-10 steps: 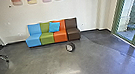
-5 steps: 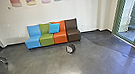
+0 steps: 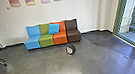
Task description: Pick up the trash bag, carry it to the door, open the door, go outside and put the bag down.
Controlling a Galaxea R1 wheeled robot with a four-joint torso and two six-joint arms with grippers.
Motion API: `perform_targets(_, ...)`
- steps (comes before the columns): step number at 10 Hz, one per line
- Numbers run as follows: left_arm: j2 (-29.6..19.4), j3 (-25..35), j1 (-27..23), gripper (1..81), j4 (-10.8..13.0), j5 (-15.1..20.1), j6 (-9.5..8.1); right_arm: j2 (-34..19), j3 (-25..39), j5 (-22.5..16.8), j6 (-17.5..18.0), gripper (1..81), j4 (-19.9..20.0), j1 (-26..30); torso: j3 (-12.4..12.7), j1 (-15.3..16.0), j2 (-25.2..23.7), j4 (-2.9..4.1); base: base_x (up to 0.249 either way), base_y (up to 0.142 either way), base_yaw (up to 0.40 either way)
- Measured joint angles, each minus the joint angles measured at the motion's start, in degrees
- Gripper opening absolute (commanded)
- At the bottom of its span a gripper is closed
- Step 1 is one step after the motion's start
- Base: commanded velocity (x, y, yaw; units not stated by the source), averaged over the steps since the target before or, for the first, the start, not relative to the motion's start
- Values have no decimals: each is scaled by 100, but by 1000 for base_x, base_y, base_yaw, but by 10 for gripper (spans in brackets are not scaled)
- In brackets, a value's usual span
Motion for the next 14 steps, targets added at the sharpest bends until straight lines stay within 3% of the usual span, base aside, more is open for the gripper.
perform_targets(14,28,-11,-13,811,0,-5,2,5,0,-20,0,811,2,-13,-2,0,0,0,129,0,0)
